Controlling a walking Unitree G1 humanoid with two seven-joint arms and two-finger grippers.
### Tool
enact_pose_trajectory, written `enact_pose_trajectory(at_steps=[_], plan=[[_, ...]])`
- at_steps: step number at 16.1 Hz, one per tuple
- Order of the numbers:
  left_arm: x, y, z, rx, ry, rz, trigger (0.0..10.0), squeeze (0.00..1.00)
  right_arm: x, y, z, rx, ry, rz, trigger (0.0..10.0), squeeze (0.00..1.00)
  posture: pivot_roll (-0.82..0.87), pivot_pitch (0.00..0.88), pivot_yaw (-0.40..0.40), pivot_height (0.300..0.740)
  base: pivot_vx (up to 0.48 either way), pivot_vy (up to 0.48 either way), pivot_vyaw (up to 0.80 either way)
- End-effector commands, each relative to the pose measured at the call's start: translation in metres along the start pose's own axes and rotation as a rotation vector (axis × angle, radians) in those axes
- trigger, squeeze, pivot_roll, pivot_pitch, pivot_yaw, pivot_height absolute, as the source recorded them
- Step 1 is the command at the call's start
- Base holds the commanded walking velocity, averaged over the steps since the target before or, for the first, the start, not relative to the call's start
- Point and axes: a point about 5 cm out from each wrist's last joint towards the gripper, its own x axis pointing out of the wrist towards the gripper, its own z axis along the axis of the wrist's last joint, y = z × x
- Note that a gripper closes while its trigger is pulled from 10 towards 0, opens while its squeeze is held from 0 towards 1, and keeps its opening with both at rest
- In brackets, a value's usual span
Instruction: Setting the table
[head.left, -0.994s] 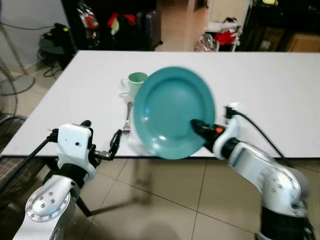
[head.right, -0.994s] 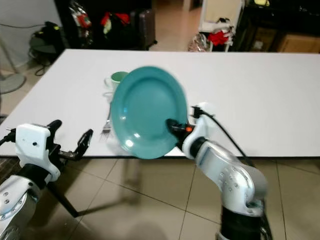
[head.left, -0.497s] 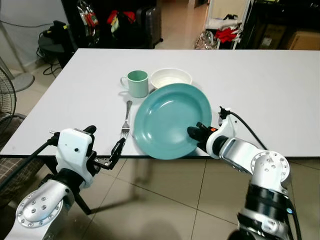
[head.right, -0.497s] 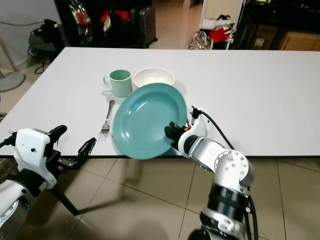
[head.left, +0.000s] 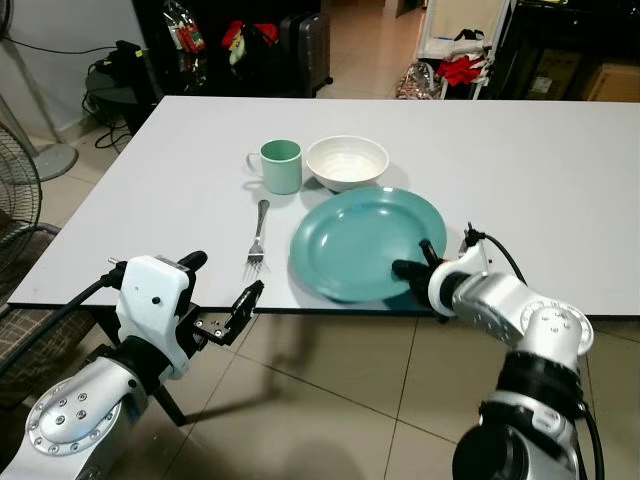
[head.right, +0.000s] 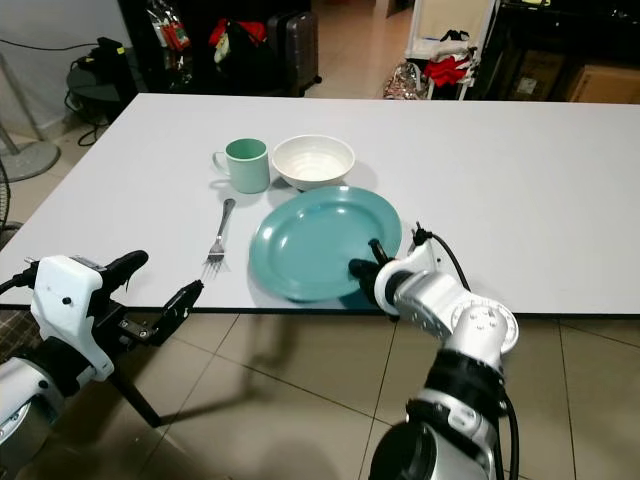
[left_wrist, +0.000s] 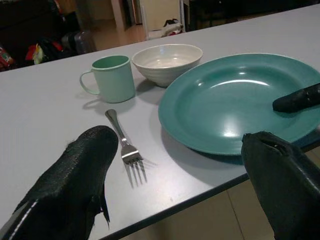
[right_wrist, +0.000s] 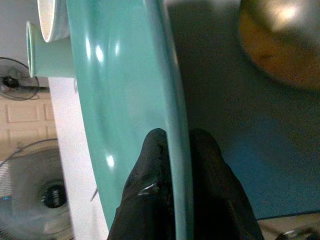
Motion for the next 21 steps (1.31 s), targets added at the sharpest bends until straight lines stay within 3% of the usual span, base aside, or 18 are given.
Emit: enact_pose_trajectory(at_steps=[1, 7, 8, 10, 11, 17, 21], plan=[[-0.002, 0.001, 0.005, 0.016, -0.007, -0.002, 10.0, 0.0, 0.013, 0.041, -0.021, 0.049, 0.084, 0.134, 10.0, 0.0, 0.06, 0.001, 0.029, 0.74, 0.0, 0.0, 0.0], [-0.003, 0.0, 0.006, 0.018, -0.002, -0.01, 10.0, 0.0, 0.03, 0.053, -0.027, 0.12, 0.17, 0.146, 10.0, 0.03, 0.07, 0.007, 0.026, 0.74, 0.0, 0.0, 0.0], [-0.003, 0.0, 0.007, 0.019, -0.001, -0.009, 10.0, 0.0, 0.033, 0.056, -0.027, 0.112, 0.179, 0.147, 10.0, 0.53, 0.07, 0.007, 0.023, 0.74, 0.0, 0.0, 0.0], [-0.003, 0.001, 0.007, 0.026, 0.001, -0.004, 10.0, 0.0, 0.035, 0.058, -0.027, 0.112, 0.178, 0.147, 10.0, 0.95, 0.07, 0.005, 0.02, 0.74, 0.0, 0.0, 0.0], [-0.003, 0.002, 0.007, 0.028, 0.001, -0.001, 10.0, 0.0, 0.036, 0.059, -0.027, 0.113, 0.174, 0.152, 10.0, 1.0, 0.07, 0.004, 0.02, 0.74, 0.0, 0.0, 0.0], [-0.002, 0.003, 0.008, 0.028, 0.0, 0.001, 10.0, 0.0, 0.032, 0.051, -0.024, 0.083, 0.134, 0.148, 10.0, 1.0, 0.07, 0.0, 0.031, 0.74, 0.0, 0.0, 0.0], [0.003, 0.001, 0.007, 0.019, -0.002, -0.018, 10.0, 0.0, 0.02, 0.032, -0.021, 0.091, 0.101, 0.139, 10.0, 1.0, 0.05, 0.0, 0.055, 0.74, 0.0, 0.0, 0.0]])
